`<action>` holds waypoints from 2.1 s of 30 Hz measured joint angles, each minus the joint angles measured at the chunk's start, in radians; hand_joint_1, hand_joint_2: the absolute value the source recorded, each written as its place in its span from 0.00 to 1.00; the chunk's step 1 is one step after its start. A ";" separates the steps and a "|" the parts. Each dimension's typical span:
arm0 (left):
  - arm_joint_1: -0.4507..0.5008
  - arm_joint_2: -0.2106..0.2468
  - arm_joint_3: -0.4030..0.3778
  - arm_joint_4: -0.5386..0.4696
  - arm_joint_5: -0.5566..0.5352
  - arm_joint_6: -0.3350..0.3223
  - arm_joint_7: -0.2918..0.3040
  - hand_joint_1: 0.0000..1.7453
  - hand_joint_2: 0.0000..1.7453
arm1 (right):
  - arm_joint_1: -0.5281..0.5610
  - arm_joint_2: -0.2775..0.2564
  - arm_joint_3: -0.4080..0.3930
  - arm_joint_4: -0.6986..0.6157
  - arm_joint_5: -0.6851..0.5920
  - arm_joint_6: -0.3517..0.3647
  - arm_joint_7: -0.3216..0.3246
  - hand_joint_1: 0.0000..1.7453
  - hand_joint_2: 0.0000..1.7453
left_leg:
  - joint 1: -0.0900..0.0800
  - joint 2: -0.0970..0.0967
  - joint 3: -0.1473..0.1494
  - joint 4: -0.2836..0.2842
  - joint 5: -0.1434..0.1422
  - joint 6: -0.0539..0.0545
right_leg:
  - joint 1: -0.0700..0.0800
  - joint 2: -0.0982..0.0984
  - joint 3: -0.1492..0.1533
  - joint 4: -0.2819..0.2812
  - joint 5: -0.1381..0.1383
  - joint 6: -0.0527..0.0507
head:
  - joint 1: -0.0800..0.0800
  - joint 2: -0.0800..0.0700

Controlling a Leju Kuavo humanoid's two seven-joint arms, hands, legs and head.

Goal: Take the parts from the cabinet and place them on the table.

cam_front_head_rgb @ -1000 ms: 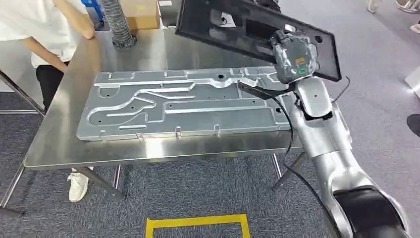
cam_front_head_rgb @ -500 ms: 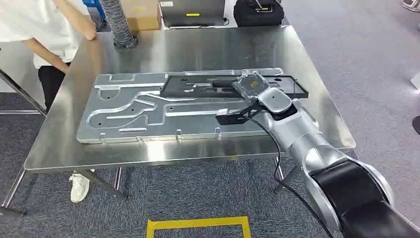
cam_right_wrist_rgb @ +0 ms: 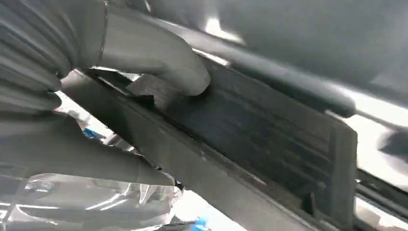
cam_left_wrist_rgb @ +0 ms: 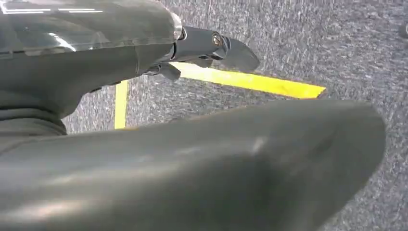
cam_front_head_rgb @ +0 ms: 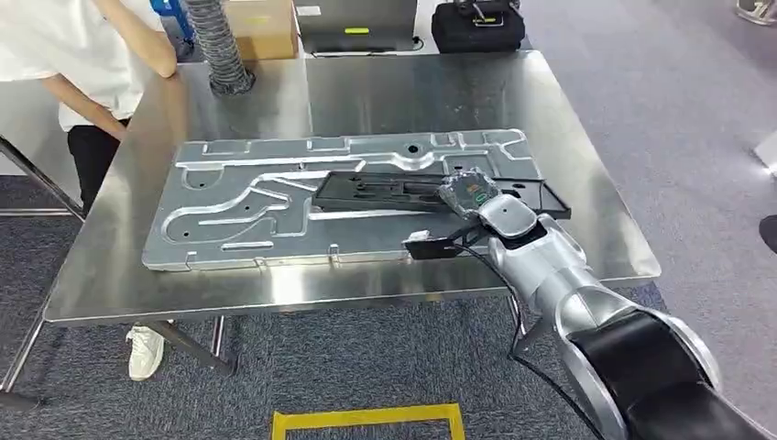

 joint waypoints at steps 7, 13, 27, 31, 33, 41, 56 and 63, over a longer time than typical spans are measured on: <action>-0.001 0.002 0.000 0.000 -0.024 0.035 -0.027 0.00 1.00 | 0.076 -0.049 -0.016 0.010 -0.035 -0.148 -0.021 0.00 0.00 | 0.002 0.002 0.006 -0.008 0.003 0.021 | -0.007 -0.005 -0.149 0.318 -0.137 0.018 | 0.000 0.000; -0.002 0.002 -0.005 0.000 -0.039 0.049 -0.027 0.00 0.00 | 0.075 -0.059 -0.033 0.010 -0.044 -0.191 -0.036 0.00 0.00 | -0.003 0.000 0.011 -0.006 -0.001 0.005 | 0.005 -0.006 0.007 0.002 -0.007 -0.007 | 0.000 0.000; -0.007 0.002 -0.009 0.000 -0.043 0.070 -0.017 0.00 0.00 | 0.111 -0.008 -0.205 -0.092 -0.442 -0.472 -0.518 0.00 0.00 | -0.002 0.003 0.025 -0.003 -0.017 -0.021 | 0.004 -0.003 0.009 0.006 -0.008 -0.017 | 0.000 0.000; -0.005 0.002 -0.009 0.000 -0.041 0.074 -0.004 0.00 0.00 | 0.171 -0.006 -0.212 -0.335 -0.799 -0.440 -0.526 0.00 0.00 | -0.002 -0.001 0.019 -0.004 -0.008 0.007 | 0.001 -0.005 0.007 0.004 -0.006 0.002 | 0.000 0.000; -0.007 0.002 -0.007 0.000 -0.039 0.076 0.001 0.00 0.00 | 0.204 -0.023 -0.212 -0.483 -0.951 -0.390 -0.527 0.00 0.00 | 0.001 0.001 0.019 -0.008 -0.004 0.019 | -0.002 -0.006 -0.015 0.060 -0.052 0.011 | 0.000 0.000; -0.001 -0.005 0.020 0.000 -0.009 0.082 0.006 0.00 0.00 | 0.388 -0.117 -0.296 -1.057 -1.305 -0.297 -0.528 0.00 0.00 | -0.008 -0.003 0.024 -0.008 -0.009 0.024 | 0.004 -0.007 -0.003 0.042 -0.009 -0.009 | 0.000 0.000; 0.015 -0.022 0.090 0.000 0.013 0.017 -0.048 0.00 0.00 | 1.004 -0.132 -0.788 -1.328 -1.193 -0.466 -0.527 0.00 0.00 | 0.001 0.002 0.047 0.044 -0.055 -0.019 | -0.003 -0.024 0.034 -0.015 -0.010 -0.024 | 0.000 0.000; 0.014 -0.023 0.109 0.000 -0.009 0.015 -0.051 0.00 0.00 | 1.137 -0.079 -0.936 -1.228 -1.157 -0.446 -0.527 0.00 0.00 | -0.004 0.005 0.068 -0.026 -0.028 0.032 | -0.006 -0.014 0.019 0.017 -0.040 0.016 | 0.000 0.000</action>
